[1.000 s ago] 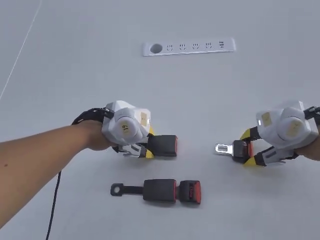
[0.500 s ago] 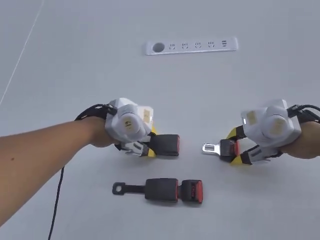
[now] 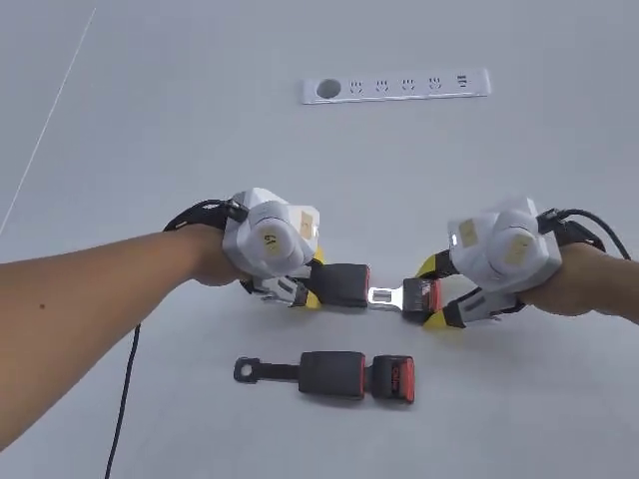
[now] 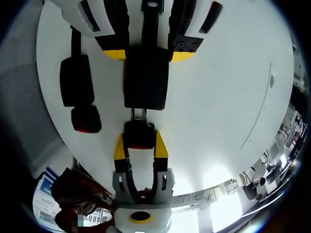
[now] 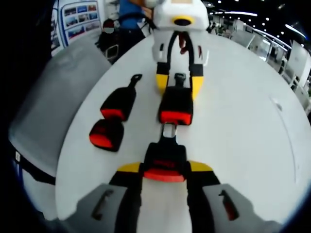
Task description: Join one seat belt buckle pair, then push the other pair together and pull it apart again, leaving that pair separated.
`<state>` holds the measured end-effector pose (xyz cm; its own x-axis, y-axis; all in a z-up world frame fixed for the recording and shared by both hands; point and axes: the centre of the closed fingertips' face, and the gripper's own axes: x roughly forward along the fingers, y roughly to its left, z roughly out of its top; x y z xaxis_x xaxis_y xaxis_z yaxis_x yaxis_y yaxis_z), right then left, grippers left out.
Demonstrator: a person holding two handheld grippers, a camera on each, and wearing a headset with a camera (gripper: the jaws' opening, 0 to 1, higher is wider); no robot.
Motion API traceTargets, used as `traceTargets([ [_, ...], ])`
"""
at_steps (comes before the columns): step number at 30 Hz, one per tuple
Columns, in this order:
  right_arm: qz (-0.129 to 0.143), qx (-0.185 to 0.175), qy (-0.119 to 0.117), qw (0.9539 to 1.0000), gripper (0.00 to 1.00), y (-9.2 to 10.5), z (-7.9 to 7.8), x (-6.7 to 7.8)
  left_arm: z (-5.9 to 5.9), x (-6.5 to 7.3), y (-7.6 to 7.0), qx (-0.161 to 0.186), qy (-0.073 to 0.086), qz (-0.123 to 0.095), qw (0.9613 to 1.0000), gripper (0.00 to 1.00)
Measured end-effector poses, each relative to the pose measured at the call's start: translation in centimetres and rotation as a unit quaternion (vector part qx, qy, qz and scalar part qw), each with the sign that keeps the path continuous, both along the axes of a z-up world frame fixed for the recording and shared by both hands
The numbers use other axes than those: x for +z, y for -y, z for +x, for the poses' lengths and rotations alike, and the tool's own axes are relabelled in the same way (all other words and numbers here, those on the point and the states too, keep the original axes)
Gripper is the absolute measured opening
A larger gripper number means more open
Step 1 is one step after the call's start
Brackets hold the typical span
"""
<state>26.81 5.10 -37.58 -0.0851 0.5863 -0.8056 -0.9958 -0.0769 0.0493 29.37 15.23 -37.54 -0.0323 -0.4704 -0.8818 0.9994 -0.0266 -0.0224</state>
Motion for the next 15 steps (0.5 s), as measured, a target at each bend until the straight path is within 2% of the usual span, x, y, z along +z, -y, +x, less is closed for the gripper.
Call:
traceTargets([
  [9, 0.007, -0.008, -0.005, 0.9999, 0.36, -0.2, -0.2, 0.1, 0.1, -0.1, 0.0, -0.006, 0.001, 0.005, 1.0, 0.31],
  [10, 0.023, -0.033, -0.011, 0.9991, 0.36, -0.8, 0.1, 0.2, 0.0, -0.1, 0.1, -0.007, 0.001, 0.006, 1.0, 0.31],
  [11, 0.03, -0.044, -0.019, 0.9984, 0.36, -1.2, 0.1, 0.2, 0.1, -0.1, 0.2, -0.006, 0.001, 0.007, 1.0, 0.31],
  [12, 0.038, -0.039, -0.018, 0.9984, 0.36, -1.9, 0.1, 0.2, 0.0, -0.1, 0.2, -0.005, 0.0, 0.007, 1.0, 0.31],
  [13, 0.023, -0.023, -0.005, 0.9995, 0.36, -1.8, 0.2, 0.2, 0.1, 0.0, 0.2, -0.006, 0.001, 0.007, 1.0, 0.31],
  [15, 0.023, -0.027, -0.013, 0.9993, 0.36, -1.5, 0.1, 0.2, 0.1, 0.0, 0.1, -0.003, -0.001, 0.006, 1.0, 0.31],
])
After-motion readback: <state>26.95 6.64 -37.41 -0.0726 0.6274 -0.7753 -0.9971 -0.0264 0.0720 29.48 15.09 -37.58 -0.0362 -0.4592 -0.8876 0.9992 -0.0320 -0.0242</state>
